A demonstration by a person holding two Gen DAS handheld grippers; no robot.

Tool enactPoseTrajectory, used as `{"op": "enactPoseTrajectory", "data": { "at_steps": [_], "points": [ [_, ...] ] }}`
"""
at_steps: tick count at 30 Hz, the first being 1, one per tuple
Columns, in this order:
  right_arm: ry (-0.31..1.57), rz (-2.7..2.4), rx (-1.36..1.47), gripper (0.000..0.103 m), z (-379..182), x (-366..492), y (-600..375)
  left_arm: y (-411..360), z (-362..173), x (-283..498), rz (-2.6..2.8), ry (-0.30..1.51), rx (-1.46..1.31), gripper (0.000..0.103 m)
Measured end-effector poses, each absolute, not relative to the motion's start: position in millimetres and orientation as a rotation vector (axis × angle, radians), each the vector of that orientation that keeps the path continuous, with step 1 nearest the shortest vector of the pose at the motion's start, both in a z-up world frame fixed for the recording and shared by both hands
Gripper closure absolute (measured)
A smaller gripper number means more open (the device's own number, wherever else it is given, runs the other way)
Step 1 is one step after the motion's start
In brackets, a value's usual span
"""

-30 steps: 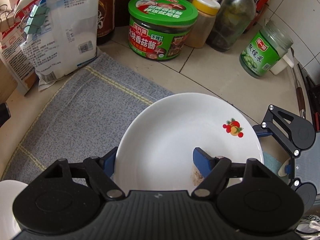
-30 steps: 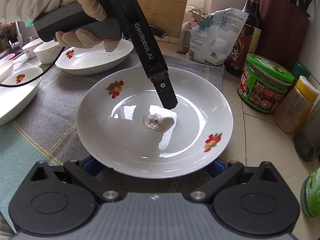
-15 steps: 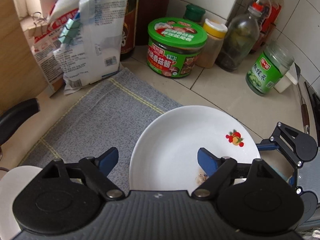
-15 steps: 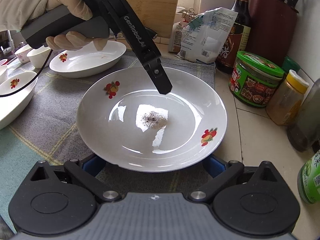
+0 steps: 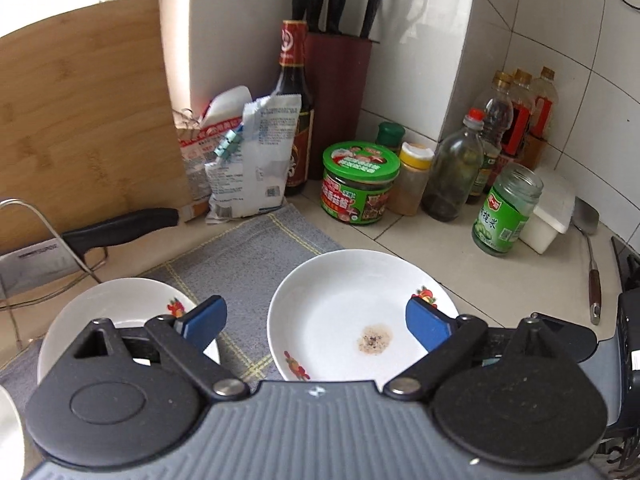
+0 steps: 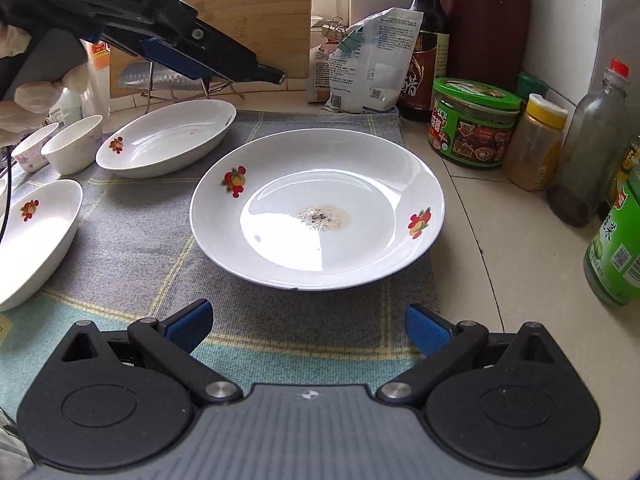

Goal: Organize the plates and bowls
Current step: 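Lift the left tool off the stained plate and back away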

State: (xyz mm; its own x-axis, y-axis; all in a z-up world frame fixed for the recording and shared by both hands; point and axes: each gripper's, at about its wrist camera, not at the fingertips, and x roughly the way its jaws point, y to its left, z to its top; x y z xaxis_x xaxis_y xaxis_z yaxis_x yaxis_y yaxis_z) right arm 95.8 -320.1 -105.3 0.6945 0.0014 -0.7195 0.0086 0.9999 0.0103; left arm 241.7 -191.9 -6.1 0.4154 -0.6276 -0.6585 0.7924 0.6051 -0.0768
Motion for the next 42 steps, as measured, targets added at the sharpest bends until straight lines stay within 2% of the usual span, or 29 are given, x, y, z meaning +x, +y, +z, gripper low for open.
{"op": "enactPoseTrajectory", "data": {
  "at_steps": [7, 23, 42],
  "points": [
    [0.807, 0.041, -0.021, 0.000, -104.6, 89.2, -298.1, -148.5, 1.3, 186.4, -0.753, 0.607, 0.234, 0.003],
    [0.850, 0.118, -0.089, 0.000, -102.2, 91.4, -233.6, -56.2, -19.3, 125.8, -0.586, 0.607, 0.213, 0.003],
    [0.859, 0.087, -0.078, 0.000, -70.6, 101.8, -162.4, 65.7, -57.6, 96.0, -0.610, 0.733, 0.239, 0.003]
  ]
}}
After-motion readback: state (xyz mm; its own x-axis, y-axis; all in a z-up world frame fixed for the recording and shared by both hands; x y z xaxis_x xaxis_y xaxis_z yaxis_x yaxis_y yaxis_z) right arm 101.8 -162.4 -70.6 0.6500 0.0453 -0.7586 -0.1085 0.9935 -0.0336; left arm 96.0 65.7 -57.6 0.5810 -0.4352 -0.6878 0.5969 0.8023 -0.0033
